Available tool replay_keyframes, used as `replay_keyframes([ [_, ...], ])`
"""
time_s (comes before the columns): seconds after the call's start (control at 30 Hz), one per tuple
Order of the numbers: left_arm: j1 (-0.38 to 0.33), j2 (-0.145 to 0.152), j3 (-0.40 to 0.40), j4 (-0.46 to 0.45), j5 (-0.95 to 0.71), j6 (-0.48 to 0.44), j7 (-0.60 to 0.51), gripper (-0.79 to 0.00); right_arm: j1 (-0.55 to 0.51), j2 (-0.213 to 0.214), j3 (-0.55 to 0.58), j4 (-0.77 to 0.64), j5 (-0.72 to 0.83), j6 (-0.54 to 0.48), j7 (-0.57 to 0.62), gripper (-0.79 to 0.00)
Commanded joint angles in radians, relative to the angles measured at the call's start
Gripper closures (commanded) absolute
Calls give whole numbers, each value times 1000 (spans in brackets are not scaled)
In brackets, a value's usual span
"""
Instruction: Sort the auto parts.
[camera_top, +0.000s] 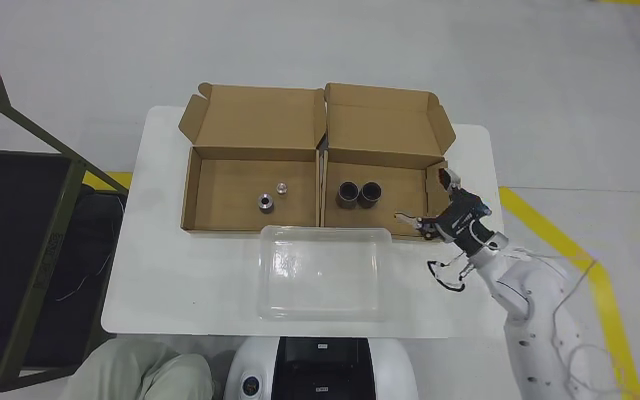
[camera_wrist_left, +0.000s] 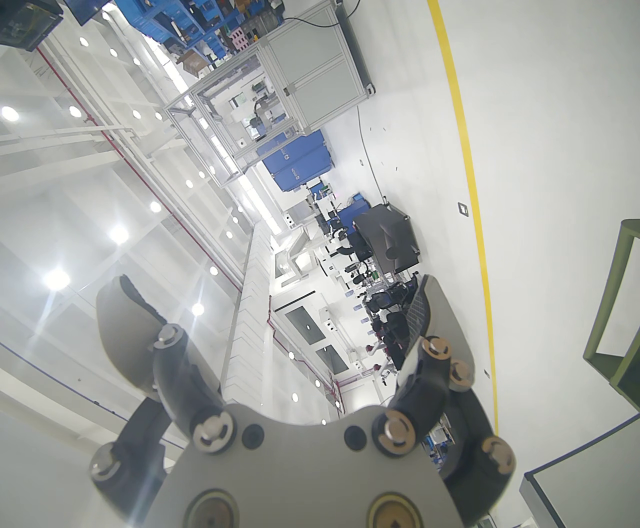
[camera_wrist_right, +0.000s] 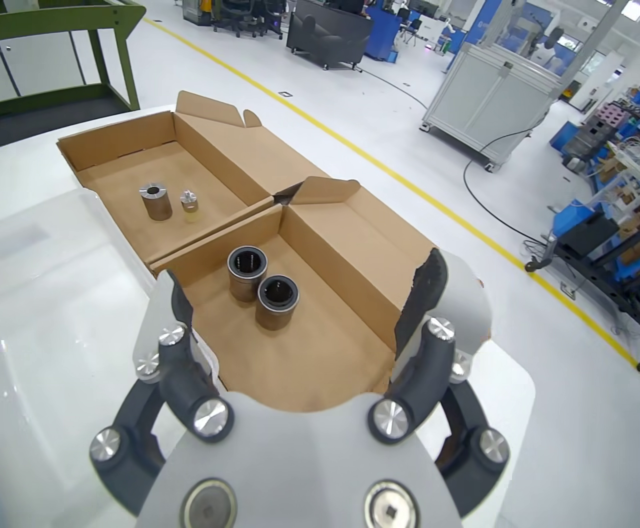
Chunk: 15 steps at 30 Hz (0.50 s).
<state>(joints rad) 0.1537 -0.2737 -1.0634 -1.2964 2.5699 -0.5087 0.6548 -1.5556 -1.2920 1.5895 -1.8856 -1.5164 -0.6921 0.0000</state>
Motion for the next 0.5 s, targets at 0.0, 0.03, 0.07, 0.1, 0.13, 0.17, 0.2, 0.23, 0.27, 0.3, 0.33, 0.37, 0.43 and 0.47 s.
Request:
replay_keyframes([
  [0.0,0,0,0,0,0,0,0,-785,-28,3,23,-16,1,16,3,-785],
  [0.03,0,0,0,0,0,0,0,-785,-41,5,35,-26,9,20,6,-785],
  [0.07,0,0,0,0,0,0,0,-785,-54,7,50,-36,15,25,7,-785],
  [0.1,0,0,0,0,0,0,0,-785,-67,9,63,-46,22,25,9,-785],
  [0.13,0,0,0,0,0,0,0,-785,-79,10,72,-56,26,24,12,-785],
  [0.17,0,0,0,0,0,0,0,-785,-89,12,79,-66,30,24,17,-785],
  [0.2,0,0,0,0,0,0,0,-785,-98,13,84,-76,32,25,21,-785],
  [0.23,0,0,0,0,0,0,0,-785,-106,15,89,-84,35,25,23,-785],
  [0.27,0,0,0,0,0,0,0,-785,-114,16,95,-92,37,28,24,-785],
  [0.3,0,0,0,0,0,0,0,-785,-123,17,102,-100,36,36,26,-785],
  [0.33,0,0,0,0,0,0,0,-785,-131,18,108,-109,34,46,28,-785],
  [0.37,0,0,0,0,0,0,0,-785,-139,19,111,-118,36,50,27,-785],
  [0.43,0,0,0,0,0,0,0,-785,-154,21,128,-131,44,60,22,-785],
  [0.47,0,0,0,0,0,0,0,-785,-161,22,136,-140,45,66,22,-785],
])
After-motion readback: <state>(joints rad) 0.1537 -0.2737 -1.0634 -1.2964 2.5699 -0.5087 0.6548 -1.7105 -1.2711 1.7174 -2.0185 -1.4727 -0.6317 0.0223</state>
